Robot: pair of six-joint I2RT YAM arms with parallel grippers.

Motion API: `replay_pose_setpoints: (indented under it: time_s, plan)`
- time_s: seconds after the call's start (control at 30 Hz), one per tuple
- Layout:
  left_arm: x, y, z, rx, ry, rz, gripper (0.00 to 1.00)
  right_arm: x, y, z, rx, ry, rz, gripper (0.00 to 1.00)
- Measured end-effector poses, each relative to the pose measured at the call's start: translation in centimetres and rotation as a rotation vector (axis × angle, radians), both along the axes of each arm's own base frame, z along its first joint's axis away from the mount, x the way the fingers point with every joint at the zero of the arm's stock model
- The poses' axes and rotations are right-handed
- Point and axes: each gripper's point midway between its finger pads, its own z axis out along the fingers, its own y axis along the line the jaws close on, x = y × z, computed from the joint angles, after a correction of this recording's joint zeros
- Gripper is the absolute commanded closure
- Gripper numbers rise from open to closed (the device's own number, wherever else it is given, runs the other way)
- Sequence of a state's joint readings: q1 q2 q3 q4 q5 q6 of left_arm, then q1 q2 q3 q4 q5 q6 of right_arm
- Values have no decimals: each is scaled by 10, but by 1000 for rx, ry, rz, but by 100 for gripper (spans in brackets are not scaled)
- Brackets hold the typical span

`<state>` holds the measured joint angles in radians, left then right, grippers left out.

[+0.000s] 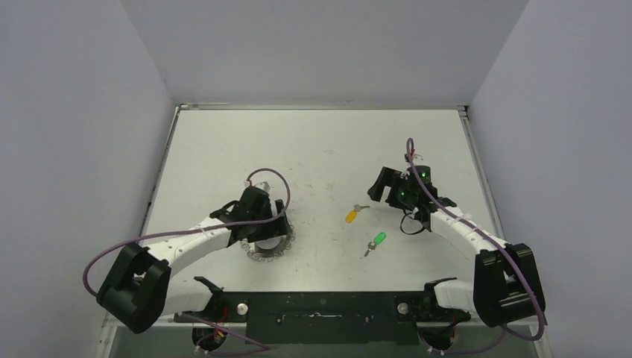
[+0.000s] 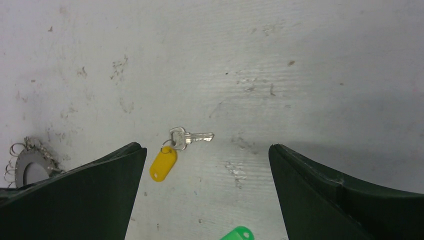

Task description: Put the keys on the keyring

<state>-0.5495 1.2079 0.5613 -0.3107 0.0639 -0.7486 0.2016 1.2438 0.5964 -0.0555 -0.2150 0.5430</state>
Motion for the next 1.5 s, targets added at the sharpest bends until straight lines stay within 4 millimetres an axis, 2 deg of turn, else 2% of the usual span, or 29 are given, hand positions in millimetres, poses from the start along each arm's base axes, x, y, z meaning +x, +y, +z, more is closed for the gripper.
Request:
replay_pose_setpoints:
  time_s: [0.13, 0.2, 0.37, 0.47, 0.67, 0.8, 0.9, 0.97, 1.07, 1.13, 1.2, 1.3, 1.37, 1.5]
  plan:
    - [0, -9, -13, 66, 18, -31, 20, -1, 29, 1, -1, 5, 98, 0]
    - [6, -18, -12, 73, 4, -49, 20, -4, 41, 2, 5, 4, 139, 0]
    - [21, -49, -12, 82, -25, -114, 20, -7, 51, 4, 20, 7, 175, 0]
    - [26, -76, -11, 85, -49, -181, 20, -7, 54, 6, 28, 2, 194, 0]
    - [-4, -129, -3, 48, -90, -376, 19, -1, 65, 18, 39, -24, 240, 0]
    - [-7, -136, 15, -1, -122, -400, 19, -3, 76, 17, 40, -19, 282, 0]
    - [0, -128, 45, -71, -181, -367, 19, -4, 91, 16, 37, -11, 334, 2]
    - [8, -114, 64, -124, -218, -322, 19, -4, 105, 15, 34, -5, 377, 4]
    - [22, -76, 80, -188, -253, -201, 22, -4, 131, 13, 19, 4, 455, 8]
    - [26, -46, 75, -193, -248, -106, 25, -6, 148, 10, 6, 12, 507, 12]
    - [24, -15, 62, -177, -209, -6, 26, -9, 163, 5, -8, 26, 553, 17]
    - [14, 17, 40, -157, -136, 99, 28, -19, 179, -8, -30, 64, 614, 23]
    - [5, 30, 23, -150, -80, 150, 30, -28, 185, -18, -42, 94, 642, 28]
    - [-20, 33, -8, -171, 32, 169, 33, -50, 194, -37, -62, 162, 696, 37]
